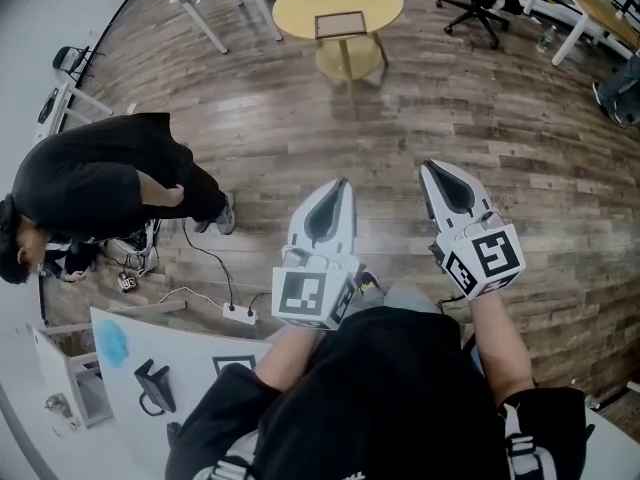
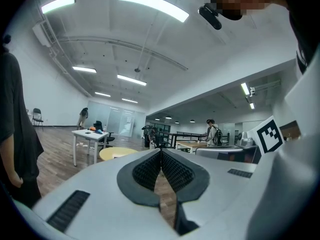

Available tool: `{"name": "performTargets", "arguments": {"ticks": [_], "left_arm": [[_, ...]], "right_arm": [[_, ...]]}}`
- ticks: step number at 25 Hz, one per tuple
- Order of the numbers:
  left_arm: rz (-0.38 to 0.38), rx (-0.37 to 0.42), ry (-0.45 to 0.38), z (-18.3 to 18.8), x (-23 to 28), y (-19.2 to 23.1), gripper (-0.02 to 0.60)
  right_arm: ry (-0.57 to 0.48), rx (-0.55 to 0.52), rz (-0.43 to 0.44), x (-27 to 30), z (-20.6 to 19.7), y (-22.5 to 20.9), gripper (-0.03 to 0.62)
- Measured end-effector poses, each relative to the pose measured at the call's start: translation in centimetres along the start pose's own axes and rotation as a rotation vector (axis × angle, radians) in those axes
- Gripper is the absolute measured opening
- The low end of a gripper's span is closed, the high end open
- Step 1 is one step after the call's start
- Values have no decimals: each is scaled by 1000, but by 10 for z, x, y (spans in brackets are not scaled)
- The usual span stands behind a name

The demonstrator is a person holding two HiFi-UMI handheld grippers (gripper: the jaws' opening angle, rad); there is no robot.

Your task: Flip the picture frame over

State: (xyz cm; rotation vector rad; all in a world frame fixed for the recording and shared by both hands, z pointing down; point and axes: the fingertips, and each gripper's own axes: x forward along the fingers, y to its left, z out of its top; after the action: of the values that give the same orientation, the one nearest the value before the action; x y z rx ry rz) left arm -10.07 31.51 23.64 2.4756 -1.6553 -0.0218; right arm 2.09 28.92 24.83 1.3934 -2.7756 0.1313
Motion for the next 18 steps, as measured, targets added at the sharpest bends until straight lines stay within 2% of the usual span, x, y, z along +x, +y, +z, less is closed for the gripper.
{"name": "performTargets", "arguments": {"ticks": [9,15,18], "left_arm": [[-23,12,10,1,68,9,26],[-24,42,12,10,147,9,26],[-40,91,0,17,189,3,26]], "right_arm": [[-8,15,-18,42,0,-55,20],[-25,28,-11,86,9,-123,20],[-50,33,-3,106,17,-159,20]]}}
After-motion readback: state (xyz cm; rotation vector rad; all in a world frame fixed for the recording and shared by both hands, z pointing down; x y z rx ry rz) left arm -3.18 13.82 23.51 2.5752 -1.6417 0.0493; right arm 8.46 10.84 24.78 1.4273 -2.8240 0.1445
